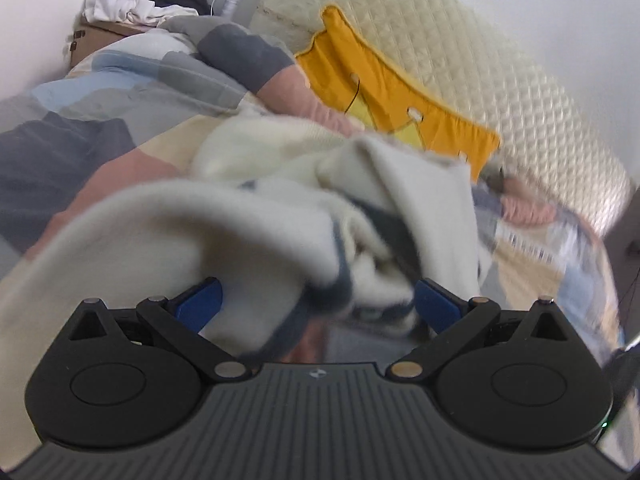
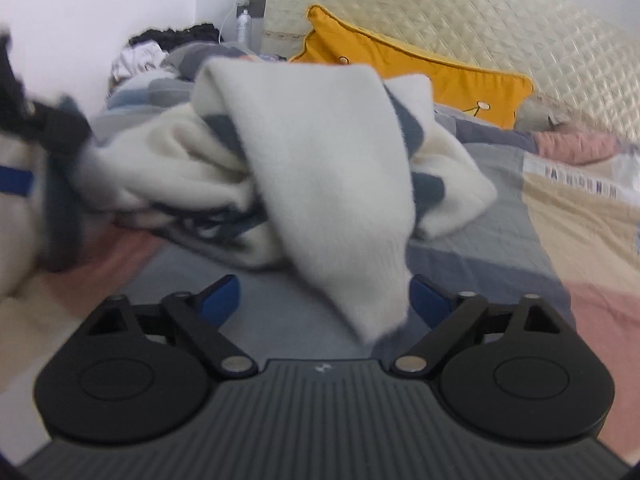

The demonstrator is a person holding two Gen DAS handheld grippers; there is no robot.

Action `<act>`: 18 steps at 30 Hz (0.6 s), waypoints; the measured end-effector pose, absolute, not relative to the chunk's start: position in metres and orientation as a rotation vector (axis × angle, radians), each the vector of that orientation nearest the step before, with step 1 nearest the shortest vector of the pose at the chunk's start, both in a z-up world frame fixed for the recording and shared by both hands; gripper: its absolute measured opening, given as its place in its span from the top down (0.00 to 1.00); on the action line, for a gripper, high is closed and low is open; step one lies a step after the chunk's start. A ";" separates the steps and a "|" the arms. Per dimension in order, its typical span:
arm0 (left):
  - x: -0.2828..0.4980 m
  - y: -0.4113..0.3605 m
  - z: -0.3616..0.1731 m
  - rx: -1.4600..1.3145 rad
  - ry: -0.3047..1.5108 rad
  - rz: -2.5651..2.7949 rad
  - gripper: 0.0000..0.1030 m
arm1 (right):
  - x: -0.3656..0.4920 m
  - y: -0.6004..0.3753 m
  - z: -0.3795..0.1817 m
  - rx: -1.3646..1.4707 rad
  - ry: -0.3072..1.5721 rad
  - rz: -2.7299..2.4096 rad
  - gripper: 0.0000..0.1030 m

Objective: Fold large clothes

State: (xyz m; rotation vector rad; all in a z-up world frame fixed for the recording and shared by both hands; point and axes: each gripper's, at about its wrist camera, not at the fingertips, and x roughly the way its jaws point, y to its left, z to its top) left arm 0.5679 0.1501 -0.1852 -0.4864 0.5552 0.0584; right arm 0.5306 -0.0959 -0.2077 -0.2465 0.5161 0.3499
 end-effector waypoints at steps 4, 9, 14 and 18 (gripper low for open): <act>0.593 0.165 -0.194 -0.575 0.543 0.106 0.06 | 0.559 -0.089 -0.214 -0.296 0.538 0.259 0.54; 0.599 0.196 -0.195 -0.683 0.572 0.180 0.51 | 0.566 -0.105 -0.199 -0.216 0.529 0.199 0.84; 0.577 0.228 -0.181 -0.767 0.535 0.208 0.77 | 0.552 -0.142 -0.161 -0.074 0.502 0.095 0.86; 0.546 0.236 -0.159 -0.735 0.515 0.214 0.80 | 0.530 -0.176 -0.126 0.000 0.471 0.027 0.86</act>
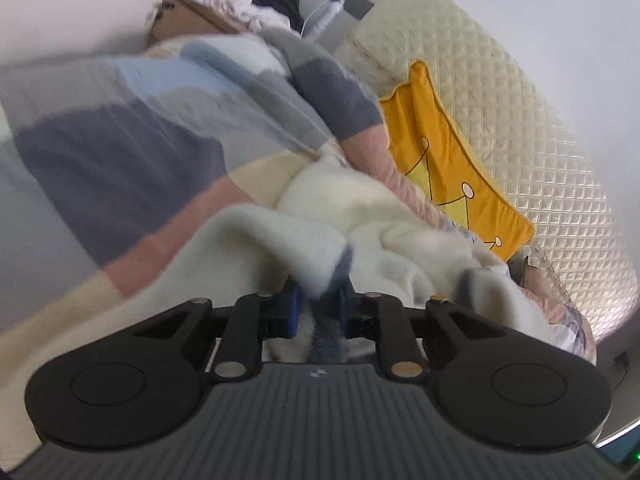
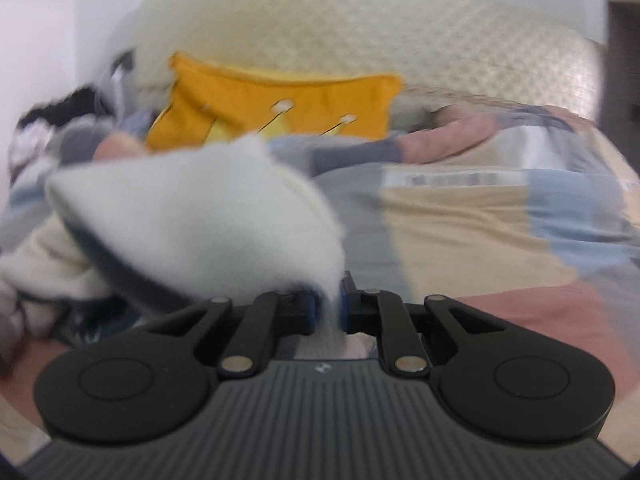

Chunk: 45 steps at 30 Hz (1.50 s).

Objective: Fold large clothes

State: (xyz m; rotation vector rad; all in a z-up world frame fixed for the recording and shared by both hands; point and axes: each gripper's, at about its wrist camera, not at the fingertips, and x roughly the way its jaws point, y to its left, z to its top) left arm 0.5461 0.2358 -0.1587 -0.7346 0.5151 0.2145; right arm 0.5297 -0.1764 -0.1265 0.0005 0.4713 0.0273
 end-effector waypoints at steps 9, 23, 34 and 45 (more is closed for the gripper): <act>0.423 0.255 -0.105 -0.721 0.470 0.196 0.83 | 0.436 -0.249 -0.043 0.050 0.305 -0.133 0.87; 0.215 0.252 -0.059 -0.641 0.461 0.215 0.84 | 0.256 -0.359 -0.011 0.303 0.205 -0.312 0.87; 0.148 0.268 -0.079 -0.662 0.659 0.240 0.81 | 0.201 -0.404 -0.057 0.520 0.335 -0.364 0.85; 0.141 0.245 -0.093 -0.540 0.827 0.255 0.73 | 0.213 -0.399 -0.110 0.529 0.519 -0.363 0.84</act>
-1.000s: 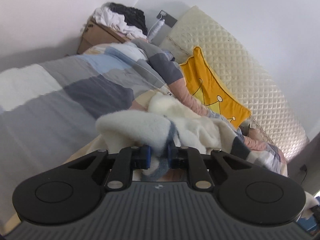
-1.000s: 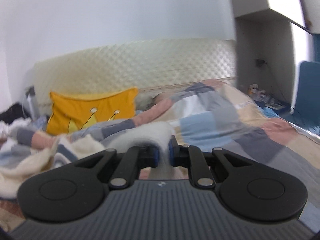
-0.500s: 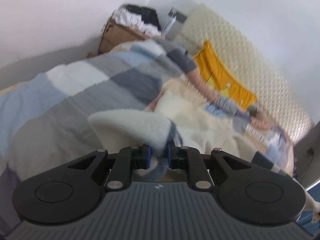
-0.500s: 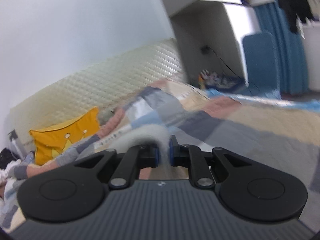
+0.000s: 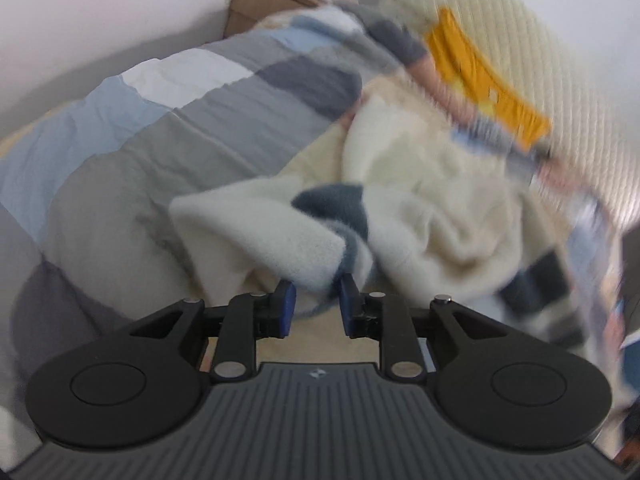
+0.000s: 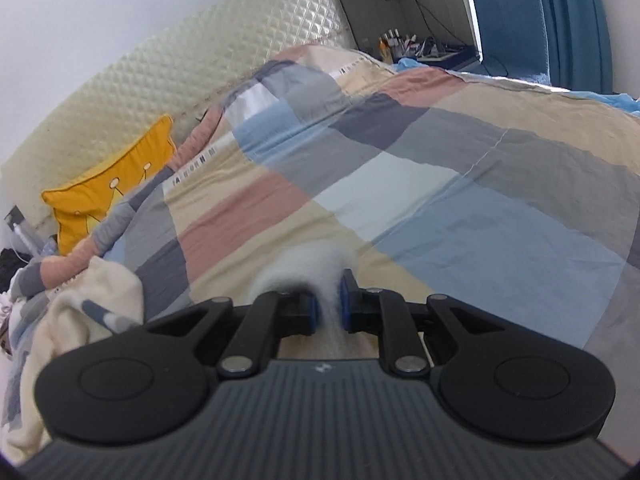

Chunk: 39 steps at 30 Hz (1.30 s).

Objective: Fold large clothes

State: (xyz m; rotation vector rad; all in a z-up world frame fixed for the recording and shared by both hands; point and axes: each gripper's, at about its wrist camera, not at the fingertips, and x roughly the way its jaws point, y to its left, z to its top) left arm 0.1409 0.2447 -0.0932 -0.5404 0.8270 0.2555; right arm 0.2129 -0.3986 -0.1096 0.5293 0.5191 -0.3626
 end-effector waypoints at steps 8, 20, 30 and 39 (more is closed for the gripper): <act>0.115 0.216 -0.050 -0.369 0.760 0.203 0.42 | 0.195 -0.409 -0.108 0.570 0.501 -0.338 0.57; 0.153 0.136 -0.015 -0.362 0.530 -0.020 0.33 | 0.168 -0.379 -0.070 0.324 0.299 -0.320 0.20; 0.245 0.086 -0.077 -0.482 0.602 -0.068 0.33 | 0.179 -0.320 -0.070 0.242 0.246 -0.047 0.19; 0.301 0.114 -0.146 -0.637 0.674 0.036 0.33 | 0.225 -0.268 -0.103 0.239 0.395 0.174 0.20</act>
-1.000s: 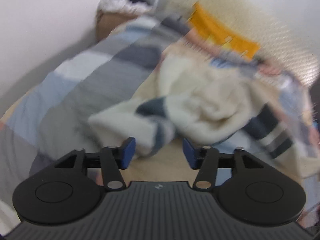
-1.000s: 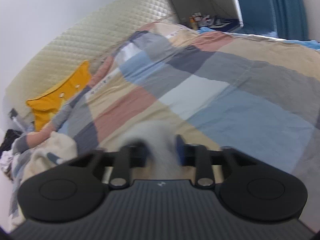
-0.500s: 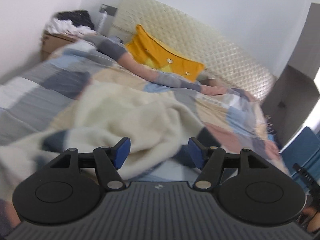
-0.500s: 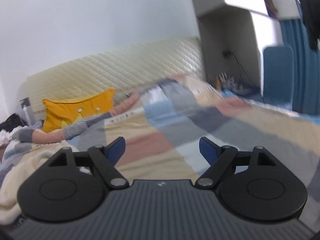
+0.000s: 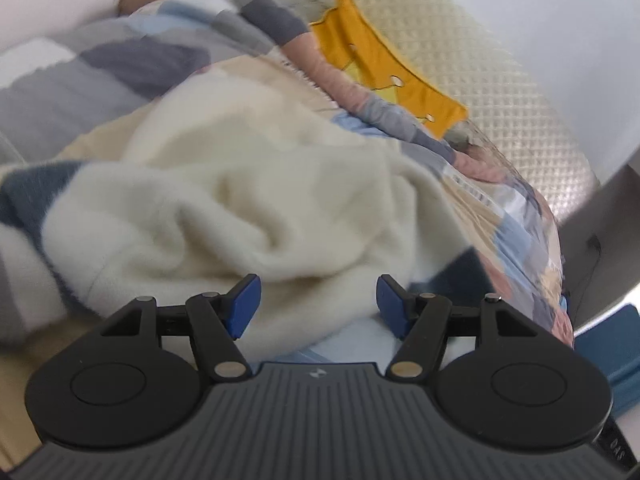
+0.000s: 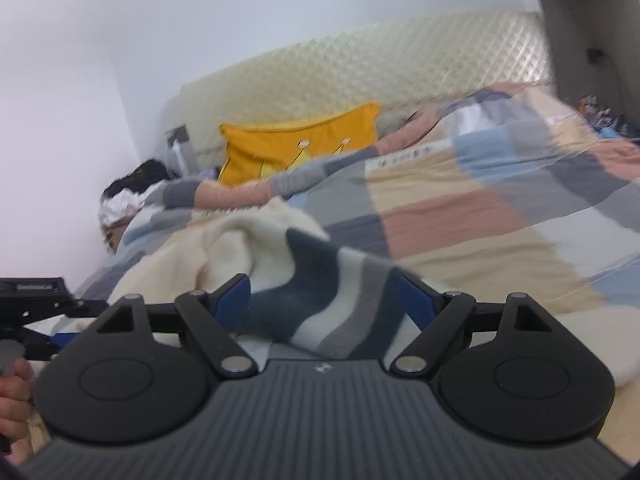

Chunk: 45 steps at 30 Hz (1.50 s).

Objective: Fold large clothes

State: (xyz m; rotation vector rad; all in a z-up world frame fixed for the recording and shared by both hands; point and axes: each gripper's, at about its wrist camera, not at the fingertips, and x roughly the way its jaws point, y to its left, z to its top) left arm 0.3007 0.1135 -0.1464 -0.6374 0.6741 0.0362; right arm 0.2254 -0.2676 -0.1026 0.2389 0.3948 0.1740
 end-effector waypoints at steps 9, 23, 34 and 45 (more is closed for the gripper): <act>0.328 0.135 -0.188 -0.750 0.638 0.031 0.33 | 0.275 -0.236 -0.131 0.257 0.497 0.255 0.20; 0.364 0.163 -0.235 -1.021 0.600 -0.016 0.33 | 0.311 -0.218 -0.181 0.385 0.574 0.359 0.20; 0.325 0.148 -0.176 -0.775 0.467 -0.042 0.85 | 0.303 -0.210 -0.178 0.294 0.563 0.342 0.20; 0.202 0.148 -0.107 -0.825 0.370 -0.213 0.86 | 0.270 -0.233 -0.157 0.452 0.535 0.383 0.20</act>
